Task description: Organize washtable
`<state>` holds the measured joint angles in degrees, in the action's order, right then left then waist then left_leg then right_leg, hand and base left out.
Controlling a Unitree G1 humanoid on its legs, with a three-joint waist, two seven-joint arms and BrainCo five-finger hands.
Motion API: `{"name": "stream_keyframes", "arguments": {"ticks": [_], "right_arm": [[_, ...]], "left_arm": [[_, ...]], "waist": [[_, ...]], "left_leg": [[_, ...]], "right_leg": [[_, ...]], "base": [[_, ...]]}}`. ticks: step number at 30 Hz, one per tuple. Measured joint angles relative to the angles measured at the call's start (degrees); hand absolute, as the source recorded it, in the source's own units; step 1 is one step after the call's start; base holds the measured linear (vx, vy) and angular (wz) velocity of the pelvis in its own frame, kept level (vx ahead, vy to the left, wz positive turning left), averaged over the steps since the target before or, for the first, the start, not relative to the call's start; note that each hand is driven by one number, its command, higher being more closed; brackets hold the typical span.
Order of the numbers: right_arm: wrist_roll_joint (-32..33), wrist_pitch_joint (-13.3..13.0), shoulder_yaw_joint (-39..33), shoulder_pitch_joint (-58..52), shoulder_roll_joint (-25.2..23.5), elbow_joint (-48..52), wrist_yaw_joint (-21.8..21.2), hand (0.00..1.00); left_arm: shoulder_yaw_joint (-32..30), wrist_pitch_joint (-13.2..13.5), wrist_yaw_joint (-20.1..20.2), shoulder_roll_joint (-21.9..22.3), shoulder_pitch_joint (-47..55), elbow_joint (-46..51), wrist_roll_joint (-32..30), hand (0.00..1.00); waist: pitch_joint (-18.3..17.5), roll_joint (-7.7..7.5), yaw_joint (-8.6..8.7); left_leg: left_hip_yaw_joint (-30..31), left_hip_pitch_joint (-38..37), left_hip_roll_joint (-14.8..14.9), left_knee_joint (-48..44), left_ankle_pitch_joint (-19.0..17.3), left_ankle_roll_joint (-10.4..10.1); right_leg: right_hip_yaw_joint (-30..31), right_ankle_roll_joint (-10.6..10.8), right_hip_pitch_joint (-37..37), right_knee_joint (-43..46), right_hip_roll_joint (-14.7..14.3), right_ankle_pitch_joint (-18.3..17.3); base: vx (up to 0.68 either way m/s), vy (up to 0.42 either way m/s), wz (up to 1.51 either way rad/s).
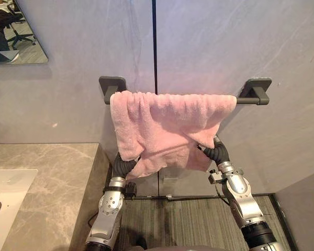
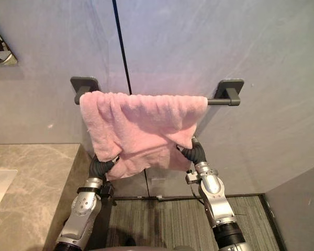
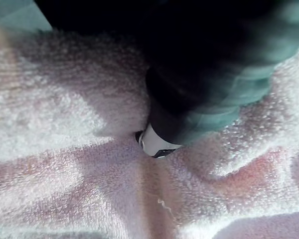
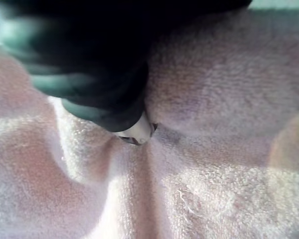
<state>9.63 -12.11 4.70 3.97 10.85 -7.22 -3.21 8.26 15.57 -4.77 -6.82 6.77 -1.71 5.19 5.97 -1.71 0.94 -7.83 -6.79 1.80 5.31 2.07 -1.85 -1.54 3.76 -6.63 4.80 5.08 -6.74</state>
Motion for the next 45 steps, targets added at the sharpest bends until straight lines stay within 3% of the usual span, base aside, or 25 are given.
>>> {"name": "stream_keyframes", "arguments": {"ticks": [7, 14, 21, 30, 45], "right_arm": [[0.0, 0.0, -1.8, -0.2, -0.8, -0.5, 0.0, 1.0], [0.1, 0.0, -1.9, -0.2, -0.9, -3.6, 0.0, 1.0], [1.0, 0.1, -2.0, -0.2, -1.1, -5.9, 0.0, 1.0], [0.9, 0.1, -2.2, -0.2, -2.2, -7.2, 0.0, 1.0], [-5.1, -0.5, -4.2, 0.9, -6.1, -10.7, 2.1, 1.0]], "left_arm": [[-0.2, 0.0, 1.1, 2.0, -0.1, 0.1, 0.6, 1.0], [0.0, -0.1, 1.4, 2.1, -0.4, -0.4, 0.6, 1.0], [0.0, -0.3, 2.2, 2.3, -0.8, -3.4, 0.7, 1.0], [0.0, -0.3, 2.2, 2.3, -0.7, -5.3, 1.0, 1.0], [-0.3, 0.1, 2.2, 2.3, -1.9, -9.6, 1.4, 1.0]], "waist": [[0.1, 0.27, 0.11], [0.2, 0.55, 1.44], [0.1, 1.45, 1.43], [0.1, 1.5, 1.42], [-0.3, 2.16, 1.31]], "left_leg": [[-0.1, 0.3, 0.1, 0.0, -0.1, 0.0], [-0.3, 0.3, 0.1, 0.0, -0.1, 0.0], [-0.5, 0.2, 0.1, 0.0, -0.1, 0.0], [-0.5, 0.2, 0.1, 0.1, 0.0, 0.0], [-0.3, -0.2, 0.1, 0.6, -0.1, -0.1]], "right_leg": [[0.2, 0.1, 0.7, -0.2, 0.0, -0.1], [0.5, 0.1, 0.7, -0.2, -0.1, -0.1], [0.7, 0.1, 0.7, -0.1, -0.1, -0.1], [0.6, 0.1, 0.7, -0.1, -0.2, -0.1], [0.3, 0.1, -0.1, -1.1, -0.2, 0.0]], "base": [[0.0, 0.0, 0.0], [0.0, 0.0, 0.0], [0.0, -0.003, 0.0], [0.0, 0.0, 0.0], [0.0, 0.0, 0.0]]}}
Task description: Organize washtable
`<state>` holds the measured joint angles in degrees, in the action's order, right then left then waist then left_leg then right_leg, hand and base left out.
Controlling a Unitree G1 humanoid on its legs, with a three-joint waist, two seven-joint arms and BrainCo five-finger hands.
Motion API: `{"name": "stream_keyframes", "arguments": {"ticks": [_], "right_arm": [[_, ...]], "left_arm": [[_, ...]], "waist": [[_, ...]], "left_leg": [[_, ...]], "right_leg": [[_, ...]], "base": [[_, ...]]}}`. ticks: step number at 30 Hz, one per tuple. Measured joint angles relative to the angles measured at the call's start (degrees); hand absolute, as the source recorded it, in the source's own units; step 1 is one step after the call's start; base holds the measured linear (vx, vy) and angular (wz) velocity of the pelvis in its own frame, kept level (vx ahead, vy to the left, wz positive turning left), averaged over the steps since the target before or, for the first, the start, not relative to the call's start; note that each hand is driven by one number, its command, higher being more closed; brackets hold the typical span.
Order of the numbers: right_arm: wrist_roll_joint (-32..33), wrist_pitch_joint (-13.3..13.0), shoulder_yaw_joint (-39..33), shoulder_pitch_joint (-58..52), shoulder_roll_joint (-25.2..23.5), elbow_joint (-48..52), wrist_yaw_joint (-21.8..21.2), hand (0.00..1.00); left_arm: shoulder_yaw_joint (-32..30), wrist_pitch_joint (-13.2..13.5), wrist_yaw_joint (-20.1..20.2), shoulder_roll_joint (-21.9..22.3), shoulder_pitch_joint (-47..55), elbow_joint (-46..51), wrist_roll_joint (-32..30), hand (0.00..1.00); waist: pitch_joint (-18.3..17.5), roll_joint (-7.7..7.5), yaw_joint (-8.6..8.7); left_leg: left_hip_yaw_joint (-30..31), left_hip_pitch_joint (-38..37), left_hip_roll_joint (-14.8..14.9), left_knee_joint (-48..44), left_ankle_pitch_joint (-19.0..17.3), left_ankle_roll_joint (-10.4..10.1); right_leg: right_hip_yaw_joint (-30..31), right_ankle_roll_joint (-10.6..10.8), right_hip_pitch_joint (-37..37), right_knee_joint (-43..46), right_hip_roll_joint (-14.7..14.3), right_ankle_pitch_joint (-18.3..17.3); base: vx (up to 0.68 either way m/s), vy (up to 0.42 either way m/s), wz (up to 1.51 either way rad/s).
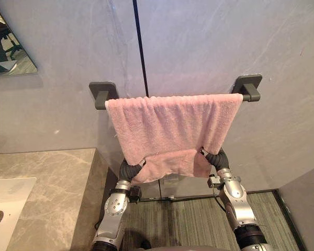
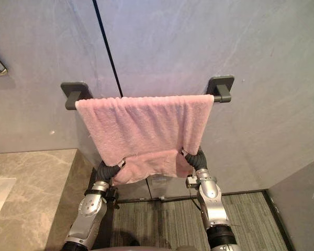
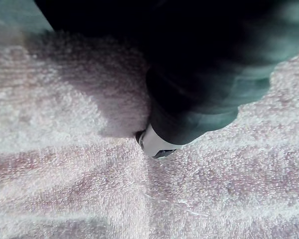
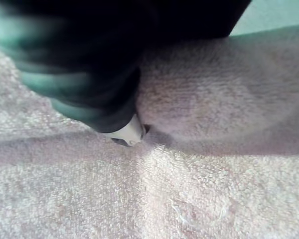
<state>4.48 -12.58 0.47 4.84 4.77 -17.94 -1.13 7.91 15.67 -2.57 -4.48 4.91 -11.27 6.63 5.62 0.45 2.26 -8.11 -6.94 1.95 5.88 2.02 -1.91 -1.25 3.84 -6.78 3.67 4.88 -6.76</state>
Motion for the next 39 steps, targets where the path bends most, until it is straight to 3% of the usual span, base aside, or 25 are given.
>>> {"name": "stream_keyframes", "arguments": {"ticks": [1, 2, 3, 17, 27, 34, 39], "right_arm": [[-0.1, -0.1, 0.0, 0.1, 0.0, -0.2, 0.0, 1.0], [-0.1, -0.1, 0.0, 0.3, -0.1, -0.5, 0.0, 0.0], [-0.1, -0.2, 0.0, 0.5, -0.1, -0.8, 0.2, 0.0], [-0.2, 0.7, -2.7, -4.0, -1.2, 1.0, 4.6, 0.0], [0.7, 1.9, -3.1, -11.4, -1.2, 4.2, 4.8, 0.0], [0.7, 2.1, -9.6, -13.9, -1.8, 4.8, 5.6, 0.0], [1.7, 2.3, -15.0, -14.7, -2.1, 10.7, 7.1, 0.0]], "left_arm": [[-0.1, 0.0, 0.0, 0.0, -0.1, -0.1, 0.0, 1.0], [-0.1, 0.0, 0.0, 0.0, -0.2, -0.1, 0.0, 1.0], [-0.1, 0.0, -0.1, 0.0, -0.2, -0.1, 0.0, 0.0], [-2.4, 0.0, -2.9, 0.7, 1.6, 0.9, 4.3, 0.0], [-4.0, -0.5, -3.9, 2.1, 6.7, 1.7, 7.5, 0.0], [-9.4, -0.8, -4.2, 2.6, 7.7, 5.7, 7.4, 0.0], [-13.8, -0.7, -5.0, 3.9, 9.2, 13.1, 7.4, 0.0]], "waist": [[0.0, -0.01, 0.01], [0.0, -0.02, 0.02], [0.0, -0.04, 0.02], [0.5, -0.76, -0.05], [0.9, -1.02, -0.06], [0.9, -0.98, -0.08], [1.1, -0.68, 0.04]], "left_leg": [[0.0, 0.0, 0.0, 0.0, 0.0, 0.0], [0.0, 0.0, 0.0, 0.0, 0.0, 0.0], [-0.1, 0.0, 0.0, 0.0, 0.0, 0.0], [-1.5, -0.5, 0.7, -0.4, -0.6, -0.4], [-1.5, -0.8, 1.1, -0.4, -0.9, -0.7], [-1.4, -0.8, 1.0, -0.4, -0.9, -0.8], [-1.2, -0.9, 1.0, -0.4, -1.0, -0.7]], "right_leg": [[0.0, 0.0, 0.0, 0.0, 0.0, 0.0], [0.0, 0.0, 0.0, -0.1, 0.0, 0.0], [0.0, 0.0, -0.1, -0.2, 0.0, 0.0], [1.2, -0.1, -0.7, -1.0, -0.2, 0.3], [1.4, -0.3, -0.8, -0.8, -0.6, 0.2], [1.2, -0.2, -0.8, -0.6, -0.6, 0.0], [1.0, -0.1, -0.9, -0.5, -0.6, 0.0]], "base": [[0.0, 0.0, 0.0], [0.0, 0.0, 0.0], [0.0, 0.0, 0.0], [0.0, -0.019, -0.05], [-0.02, -0.031, -0.01], [-0.01, -0.018, 0.01], [-0.01, -0.008, 0.01]]}}
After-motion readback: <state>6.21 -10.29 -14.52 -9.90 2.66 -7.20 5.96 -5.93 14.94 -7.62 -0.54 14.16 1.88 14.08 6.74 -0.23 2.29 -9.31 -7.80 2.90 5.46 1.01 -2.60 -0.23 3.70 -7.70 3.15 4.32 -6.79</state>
